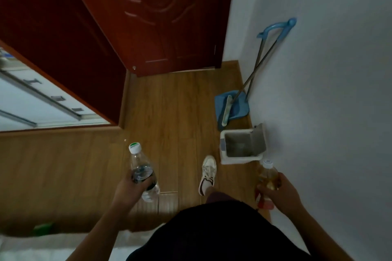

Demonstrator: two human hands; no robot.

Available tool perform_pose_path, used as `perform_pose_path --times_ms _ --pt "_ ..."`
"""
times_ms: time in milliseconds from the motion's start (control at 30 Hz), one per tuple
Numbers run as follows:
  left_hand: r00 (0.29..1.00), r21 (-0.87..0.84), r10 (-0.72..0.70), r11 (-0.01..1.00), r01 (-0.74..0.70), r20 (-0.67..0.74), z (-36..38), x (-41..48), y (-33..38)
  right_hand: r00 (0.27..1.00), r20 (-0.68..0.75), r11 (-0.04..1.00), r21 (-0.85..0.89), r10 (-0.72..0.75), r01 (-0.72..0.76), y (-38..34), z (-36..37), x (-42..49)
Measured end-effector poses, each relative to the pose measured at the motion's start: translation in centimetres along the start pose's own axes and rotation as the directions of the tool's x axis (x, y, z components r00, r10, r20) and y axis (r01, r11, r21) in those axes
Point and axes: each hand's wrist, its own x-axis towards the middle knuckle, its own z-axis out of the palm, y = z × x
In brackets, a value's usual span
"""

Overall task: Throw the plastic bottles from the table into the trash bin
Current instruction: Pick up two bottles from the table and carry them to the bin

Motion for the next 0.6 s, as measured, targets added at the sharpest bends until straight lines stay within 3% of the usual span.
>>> perform_pose_path --times_ms 167,400,600 --pt "0.999 0.021 -0.026 0.999 0.026 0.019 -2.2 7.1 3.8 0.999 0.052 1.000 0.019 -0.014 0.013 -8.3 1.5 7.8" --pt "1.000 0.079 0.011 0.997 -0.009 -0.028 -5.0 15.2 13.0 0.977 0.102 0.980 0.093 -0.186 0.177 -22.4 1.5 15.8" --pt "0.988 0.242 0.065 0.965 -0.097 0.138 -5.0 24.7 22.1 0.986 0.006 0.975 0.153 -0.167 0.164 -27.4 0.5 19.9"
